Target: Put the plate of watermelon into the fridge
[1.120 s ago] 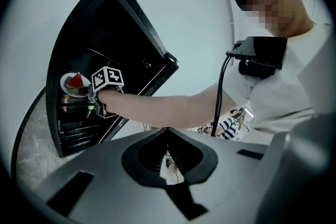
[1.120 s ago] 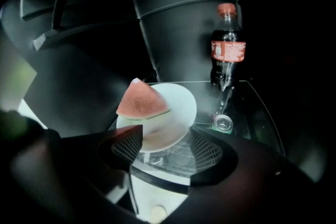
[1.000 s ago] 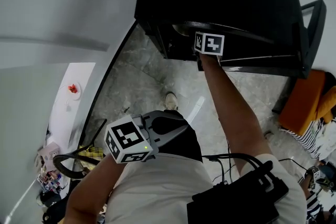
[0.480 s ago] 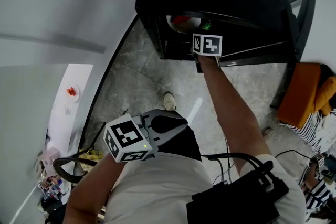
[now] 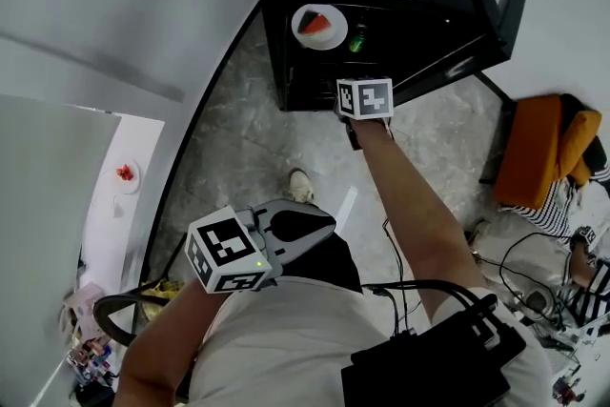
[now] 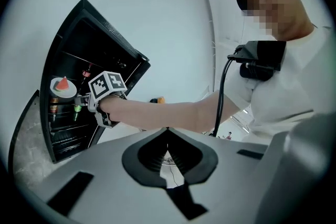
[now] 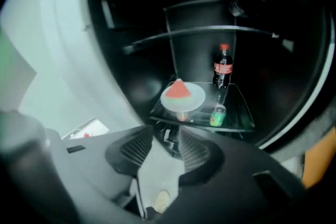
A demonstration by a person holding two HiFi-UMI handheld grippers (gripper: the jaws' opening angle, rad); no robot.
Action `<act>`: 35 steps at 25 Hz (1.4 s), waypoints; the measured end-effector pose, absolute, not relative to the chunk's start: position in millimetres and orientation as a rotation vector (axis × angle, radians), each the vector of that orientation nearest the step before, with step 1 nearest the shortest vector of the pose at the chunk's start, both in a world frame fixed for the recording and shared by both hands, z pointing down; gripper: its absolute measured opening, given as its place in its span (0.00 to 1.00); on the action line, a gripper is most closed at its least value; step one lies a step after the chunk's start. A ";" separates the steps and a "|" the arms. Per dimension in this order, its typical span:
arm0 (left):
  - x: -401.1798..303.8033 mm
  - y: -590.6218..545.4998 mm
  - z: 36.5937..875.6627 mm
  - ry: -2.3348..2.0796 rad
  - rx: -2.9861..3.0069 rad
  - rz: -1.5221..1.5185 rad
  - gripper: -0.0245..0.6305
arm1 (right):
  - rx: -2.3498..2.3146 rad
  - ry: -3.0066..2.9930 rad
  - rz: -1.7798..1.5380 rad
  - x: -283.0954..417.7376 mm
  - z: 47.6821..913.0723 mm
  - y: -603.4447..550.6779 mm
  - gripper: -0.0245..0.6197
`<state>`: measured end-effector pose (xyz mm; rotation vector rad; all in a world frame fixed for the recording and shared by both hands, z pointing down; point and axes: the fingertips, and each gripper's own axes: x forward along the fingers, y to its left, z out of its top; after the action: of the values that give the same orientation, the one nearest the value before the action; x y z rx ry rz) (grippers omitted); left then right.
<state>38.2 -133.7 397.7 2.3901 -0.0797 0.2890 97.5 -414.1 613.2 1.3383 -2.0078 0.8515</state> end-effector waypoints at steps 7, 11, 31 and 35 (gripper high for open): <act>14.4 -66.7 374.4 -0.045 2.439 0.265 0.05 | 1.219 -2.098 0.831 60.7 581.7 -314.7 0.12; -2.9 -33.3 362.1 -0.036 2.461 0.247 0.05 | 1.182 -2.088 0.790 42.2 541.5 -254.9 0.09; -76.9 91.6 342.3 -0.011 2.513 0.252 0.05 | 1.106 -2.251 0.770 -15.5 433.9 -13.2 0.06; -85.8 104.5 344.2 -0.035 2.502 0.236 0.05 | 1.090 -2.268 0.741 -21.5 421.6 19.5 0.06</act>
<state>-85.8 104.5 344.2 2.5017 -0.0354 0.2359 -21.5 19.5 421.6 1.0903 -2.2683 0.7408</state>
